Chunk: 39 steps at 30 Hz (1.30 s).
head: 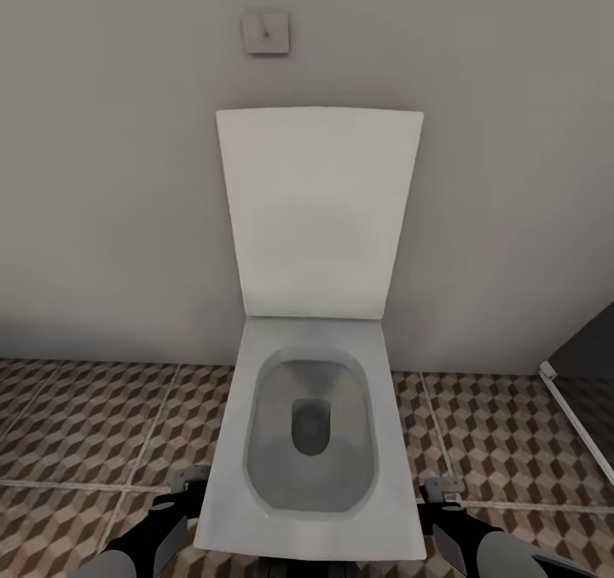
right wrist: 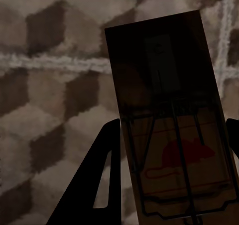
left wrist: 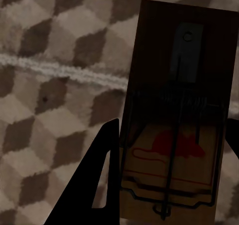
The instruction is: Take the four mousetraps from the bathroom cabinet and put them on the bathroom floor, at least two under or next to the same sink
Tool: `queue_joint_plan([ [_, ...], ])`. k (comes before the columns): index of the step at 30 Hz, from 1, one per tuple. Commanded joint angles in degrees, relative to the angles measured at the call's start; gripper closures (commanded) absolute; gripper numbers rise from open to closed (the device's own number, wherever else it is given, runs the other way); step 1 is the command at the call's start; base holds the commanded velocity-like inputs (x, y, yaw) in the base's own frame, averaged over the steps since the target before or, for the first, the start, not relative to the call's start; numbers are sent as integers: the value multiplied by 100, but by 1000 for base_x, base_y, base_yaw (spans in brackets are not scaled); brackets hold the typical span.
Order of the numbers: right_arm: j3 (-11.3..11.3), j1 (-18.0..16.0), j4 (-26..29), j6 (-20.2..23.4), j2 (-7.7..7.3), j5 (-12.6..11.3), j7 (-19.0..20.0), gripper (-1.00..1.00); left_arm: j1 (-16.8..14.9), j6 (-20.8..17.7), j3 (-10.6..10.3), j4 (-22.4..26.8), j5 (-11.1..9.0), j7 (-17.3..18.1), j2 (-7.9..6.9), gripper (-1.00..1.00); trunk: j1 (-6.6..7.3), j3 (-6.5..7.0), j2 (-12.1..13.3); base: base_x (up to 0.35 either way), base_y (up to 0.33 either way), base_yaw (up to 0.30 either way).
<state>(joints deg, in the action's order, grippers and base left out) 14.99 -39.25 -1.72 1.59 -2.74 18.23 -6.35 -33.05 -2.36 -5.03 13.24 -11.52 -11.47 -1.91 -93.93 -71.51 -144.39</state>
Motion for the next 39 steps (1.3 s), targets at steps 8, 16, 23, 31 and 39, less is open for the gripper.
queue_joint_plan([
  [8, 39, -8, -13, 8, -1, 56, -8, 100, 0, -28, -56, 12, -43, -54, -5, 100, -7, -70, -6, 0, 0, 0],
  [16, 39, -9, -12, 8, -4, 52, -7, 100, 0, -28, -59, 12, -43, -41, -9, 100, -27, -248, -16, 0, 0, 0],
  [23, 39, -10, -13, -2, -7, 56, -7, 100, 0, -28, -67, 12, -40, -51, -25, 100, -45, -403, -26, 0, 0, 0],
  [31, 39, -8, -13, -9, -7, 58, -7, 100, 0, -27, -68, 19, -40, -68, -56, 100, -50, -447, -28, 0, 0, 0],
  [39, 39, -6, -13, -26, -7, 58, -7, 100, 0, -20, -54, 20, -42, -77, -111, 100, -50, -447, -28, 0, 0, 0],
])
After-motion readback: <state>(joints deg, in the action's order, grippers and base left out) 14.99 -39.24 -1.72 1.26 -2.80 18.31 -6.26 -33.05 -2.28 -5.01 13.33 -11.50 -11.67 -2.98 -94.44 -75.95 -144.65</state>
